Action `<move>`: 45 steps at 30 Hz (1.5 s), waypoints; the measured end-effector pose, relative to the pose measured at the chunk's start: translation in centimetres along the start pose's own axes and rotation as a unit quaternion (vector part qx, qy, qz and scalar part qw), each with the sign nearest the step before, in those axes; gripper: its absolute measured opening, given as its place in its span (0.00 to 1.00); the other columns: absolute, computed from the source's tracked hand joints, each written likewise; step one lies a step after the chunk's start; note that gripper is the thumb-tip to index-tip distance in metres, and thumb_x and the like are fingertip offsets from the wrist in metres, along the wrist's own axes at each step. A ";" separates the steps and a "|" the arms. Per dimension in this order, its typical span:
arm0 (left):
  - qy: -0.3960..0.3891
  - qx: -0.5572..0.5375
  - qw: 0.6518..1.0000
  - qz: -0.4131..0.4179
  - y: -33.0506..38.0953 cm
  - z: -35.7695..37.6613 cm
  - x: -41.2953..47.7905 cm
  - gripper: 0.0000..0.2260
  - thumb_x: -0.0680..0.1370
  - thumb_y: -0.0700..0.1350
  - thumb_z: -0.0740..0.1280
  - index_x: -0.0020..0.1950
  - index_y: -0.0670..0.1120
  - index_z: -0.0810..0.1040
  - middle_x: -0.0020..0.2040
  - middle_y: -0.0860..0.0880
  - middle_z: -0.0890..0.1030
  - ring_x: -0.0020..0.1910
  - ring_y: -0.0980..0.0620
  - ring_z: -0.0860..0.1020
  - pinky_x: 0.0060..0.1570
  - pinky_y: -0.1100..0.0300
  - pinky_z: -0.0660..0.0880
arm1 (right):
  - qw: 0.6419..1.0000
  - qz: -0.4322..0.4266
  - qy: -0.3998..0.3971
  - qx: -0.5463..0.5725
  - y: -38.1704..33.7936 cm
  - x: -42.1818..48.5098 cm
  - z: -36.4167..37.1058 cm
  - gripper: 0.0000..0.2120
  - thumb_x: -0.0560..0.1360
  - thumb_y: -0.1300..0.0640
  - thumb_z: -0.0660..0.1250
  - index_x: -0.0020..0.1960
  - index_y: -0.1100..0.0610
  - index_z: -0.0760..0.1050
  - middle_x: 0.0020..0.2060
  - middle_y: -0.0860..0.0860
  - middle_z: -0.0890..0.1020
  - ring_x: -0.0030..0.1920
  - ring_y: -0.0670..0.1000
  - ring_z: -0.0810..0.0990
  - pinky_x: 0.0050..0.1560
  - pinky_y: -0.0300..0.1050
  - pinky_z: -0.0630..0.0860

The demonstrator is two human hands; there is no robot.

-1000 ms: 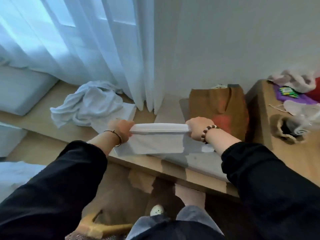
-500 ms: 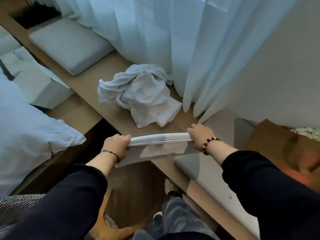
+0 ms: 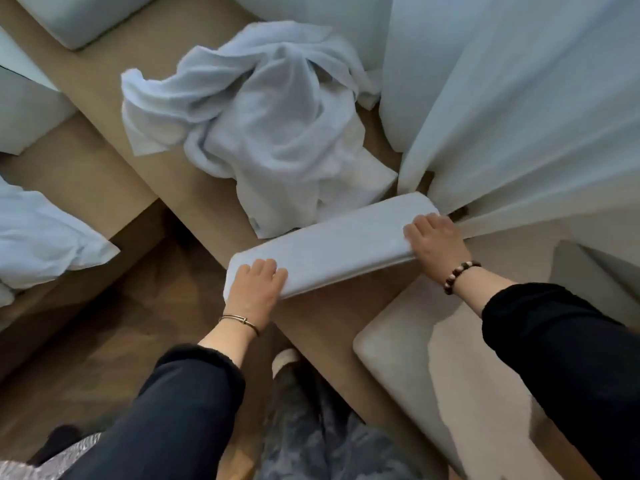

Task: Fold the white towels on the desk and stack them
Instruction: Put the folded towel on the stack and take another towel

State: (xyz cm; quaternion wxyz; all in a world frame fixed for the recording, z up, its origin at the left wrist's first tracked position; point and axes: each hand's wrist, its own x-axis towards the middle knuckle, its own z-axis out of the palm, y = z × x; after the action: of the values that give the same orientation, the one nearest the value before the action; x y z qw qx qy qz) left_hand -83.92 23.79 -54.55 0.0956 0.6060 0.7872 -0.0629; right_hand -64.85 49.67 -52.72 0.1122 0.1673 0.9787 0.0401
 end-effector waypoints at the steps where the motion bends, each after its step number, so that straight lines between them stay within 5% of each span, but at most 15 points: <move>1: -0.027 0.005 1.000 0.012 0.7 2.1 0.2 0.19 0.53 0.34 0.77 0.41 0.40 0.79 0.43 0.39 0.80 0.39 0.40 0.79 0.34 0.52 0.75 | 0.999 -0.025 -0.022 -0.013 -0.1 0.1 2.0 0.16 0.55 0.71 0.77 0.39 0.63 0.77 0.35 0.60 0.77 0.34 0.60 0.78 0.36 0.50 0.75; 2: -0.067 0.008 0.997 0.026 1.5 4.1 0.3 0.17 0.61 0.36 0.76 0.48 0.40 0.79 0.55 0.38 0.79 0.52 0.38 0.78 0.46 0.47 0.76 | 0.996 -0.052 -0.059 -0.030 -0.3 0.1 3.9 0.15 0.58 0.70 0.77 0.42 0.63 0.77 0.38 0.59 0.78 0.37 0.59 0.78 0.38 0.50 0.76; 4: -0.164 -0.007 0.986 0.031 3.1 7.9 0.2 0.17 0.74 0.37 0.63 0.63 0.42 0.70 0.76 0.38 0.56 0.74 0.38 0.56 0.67 0.39 0.59 | 0.986 -0.077 -0.137 -0.051 -0.8 -0.1 7.1 0.12 0.71 0.66 0.68 0.54 0.61 0.75 0.50 0.58 0.77 0.50 0.59 0.77 0.50 0.51 0.73; 6: -0.226 -0.037 0.974 0.001 4.5 10.0 0.2 0.17 0.76 0.35 0.58 0.64 0.44 0.65 0.77 0.42 0.39 0.76 0.41 0.39 0.69 0.34 0.47 | 0.978 -0.046 -0.196 -0.052 -1.1 0.1 9.2 0.15 0.77 0.63 0.58 0.64 0.59 0.67 0.60 0.57 0.71 0.60 0.57 0.70 0.58 0.51 0.66; 10: -0.223 -0.067 0.972 -0.014 5.3 12.2 0.6 0.15 0.75 0.33 0.58 0.60 0.46 0.65 0.74 0.44 0.29 0.73 0.40 0.30 0.66 0.29 0.44 | 0.965 -0.006 -0.253 -0.069 -1.5 1.6 10.6 0.20 0.79 0.61 0.55 0.70 0.57 0.59 0.69 0.56 0.60 0.69 0.57 0.59 0.67 0.54 0.61; 13: -0.219 -0.071 0.973 -0.012 5.0 13.3 1.3 0.13 0.76 0.34 0.57 0.59 0.46 0.65 0.68 0.46 0.22 0.66 0.40 0.22 0.64 0.28 0.42 | 0.956 -0.009 -0.283 -0.076 -1.5 2.7 11.4 0.19 0.78 0.61 0.56 0.69 0.57 0.61 0.69 0.56 0.58 0.69 0.57 0.58 0.65 0.54 0.64; 23: -0.203 -0.032 0.979 0.008 0.0 11.9 7.3 0.16 0.74 0.33 0.60 0.58 0.46 0.64 0.76 0.46 0.32 0.75 0.44 0.33 0.66 0.30 0.48 | 0.967 0.004 -0.248 -0.062 -0.3 7.3 11.2 0.19 0.79 0.60 0.55 0.69 0.58 0.61 0.68 0.57 0.60 0.68 0.58 0.59 0.68 0.59 0.60; 31: -0.213 -0.101 0.970 -0.056 4.7 11.5 6.7 0.21 0.73 0.30 0.61 0.62 0.46 0.64 0.75 0.46 0.31 0.74 0.44 0.32 0.65 0.28 0.49 | 0.953 0.006 -0.291 -0.089 2.0 7.1 10.5 0.19 0.78 0.58 0.57 0.69 0.56 0.62 0.70 0.56 0.58 0.69 0.57 0.58 0.62 0.58 0.67; 38: -0.221 -0.119 0.965 -0.069 8.0 11.9 4.7 0.17 0.75 0.30 0.57 0.61 0.45 0.64 0.73 0.46 0.26 0.72 0.43 0.28 0.65 0.27 0.45 | 0.917 0.181 -0.347 -0.080 1.7 4.4 11.4 0.20 0.78 0.63 0.58 0.69 0.57 0.59 0.71 0.62 0.52 0.65 0.69 0.64 0.56 0.57 0.75; 43: -0.226 -0.162 0.958 -0.070 8.4 11.8 3.6 0.18 0.74 0.48 0.58 0.63 0.49 0.64 0.75 0.48 0.31 0.68 0.48 0.23 0.66 0.32 0.38 | 0.877 0.278 -0.391 -0.021 0.4 4.5 11.0 0.28 0.78 0.57 0.60 0.74 0.55 0.52 0.76 0.58 0.41 0.73 0.67 0.48 0.69 0.62 0.60; 45: -0.175 -0.192 0.960 -0.104 8.2 11.5 3.5 0.20 0.75 0.55 0.56 0.65 0.51 0.65 0.77 0.49 0.37 0.69 0.52 0.25 0.68 0.35 0.37 | 0.898 0.268 -0.349 -0.013 -0.9 5.0 10.5 0.29 0.79 0.57 0.53 0.77 0.58 0.47 0.76 0.57 0.41 0.75 0.62 0.42 0.73 0.60 0.49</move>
State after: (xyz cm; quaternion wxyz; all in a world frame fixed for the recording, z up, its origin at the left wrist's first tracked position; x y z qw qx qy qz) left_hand -76.02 26.73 -66.40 0.3392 0.4705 0.8142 -0.0248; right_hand -67.26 50.89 -64.10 0.4341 0.4249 0.7941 0.0206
